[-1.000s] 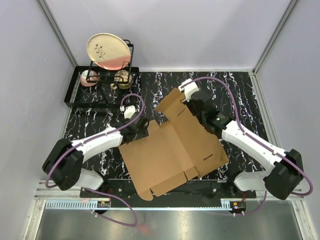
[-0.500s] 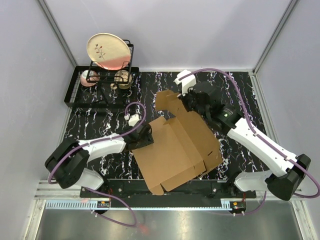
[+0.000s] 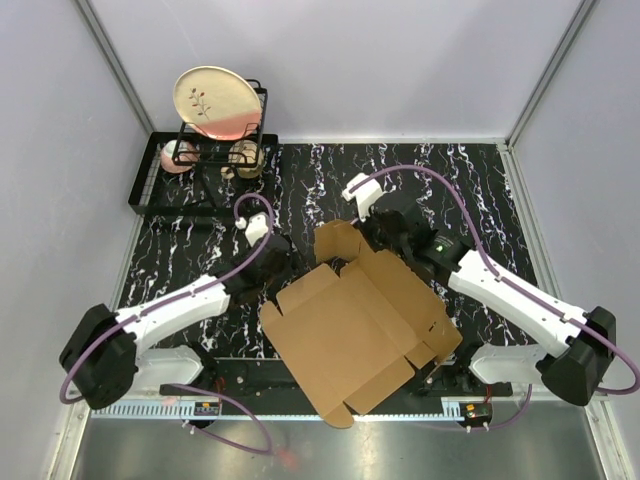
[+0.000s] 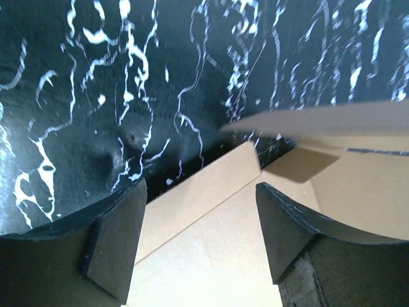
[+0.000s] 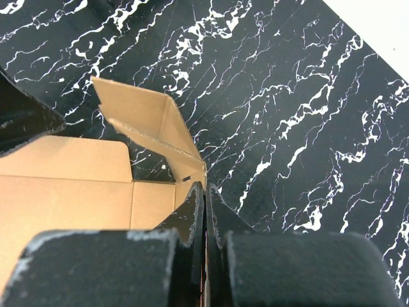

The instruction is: Fold the paper box

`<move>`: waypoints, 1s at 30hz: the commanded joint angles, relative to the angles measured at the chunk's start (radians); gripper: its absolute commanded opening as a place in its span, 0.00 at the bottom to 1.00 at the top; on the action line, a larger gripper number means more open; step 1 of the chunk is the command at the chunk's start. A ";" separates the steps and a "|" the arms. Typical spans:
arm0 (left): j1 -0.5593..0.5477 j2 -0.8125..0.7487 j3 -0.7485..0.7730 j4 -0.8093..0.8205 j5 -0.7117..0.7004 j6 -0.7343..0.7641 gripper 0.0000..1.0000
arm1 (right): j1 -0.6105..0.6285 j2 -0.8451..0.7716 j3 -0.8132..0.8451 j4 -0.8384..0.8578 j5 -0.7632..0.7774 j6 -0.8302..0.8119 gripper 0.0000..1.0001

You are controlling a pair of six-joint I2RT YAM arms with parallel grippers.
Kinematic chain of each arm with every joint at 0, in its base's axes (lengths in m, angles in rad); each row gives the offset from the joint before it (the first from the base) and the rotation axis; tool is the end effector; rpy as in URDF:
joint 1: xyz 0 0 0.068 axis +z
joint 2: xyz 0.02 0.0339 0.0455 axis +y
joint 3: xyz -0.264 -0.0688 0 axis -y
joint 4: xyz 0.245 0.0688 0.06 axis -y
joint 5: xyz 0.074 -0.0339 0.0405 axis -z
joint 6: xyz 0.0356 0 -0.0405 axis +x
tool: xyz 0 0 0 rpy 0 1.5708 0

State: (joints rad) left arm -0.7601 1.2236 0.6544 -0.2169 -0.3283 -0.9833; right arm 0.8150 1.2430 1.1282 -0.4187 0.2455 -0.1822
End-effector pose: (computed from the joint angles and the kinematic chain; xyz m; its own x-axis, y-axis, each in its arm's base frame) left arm 0.1855 -0.1605 0.2040 -0.6897 -0.4315 -0.5816 -0.1569 0.8731 -0.4617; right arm 0.1975 0.1969 0.3398 -0.2411 -0.5121 -0.8244 -0.6163 0.7370 -0.2776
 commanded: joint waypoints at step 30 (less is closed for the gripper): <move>0.114 0.037 -0.116 0.718 0.198 0.247 0.87 | 0.266 0.113 -0.122 0.204 0.635 -0.278 0.00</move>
State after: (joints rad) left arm -0.6525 1.2617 0.5537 0.2768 -0.1928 -0.7513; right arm 1.0336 1.3239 1.0252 -0.2512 0.7517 -0.4026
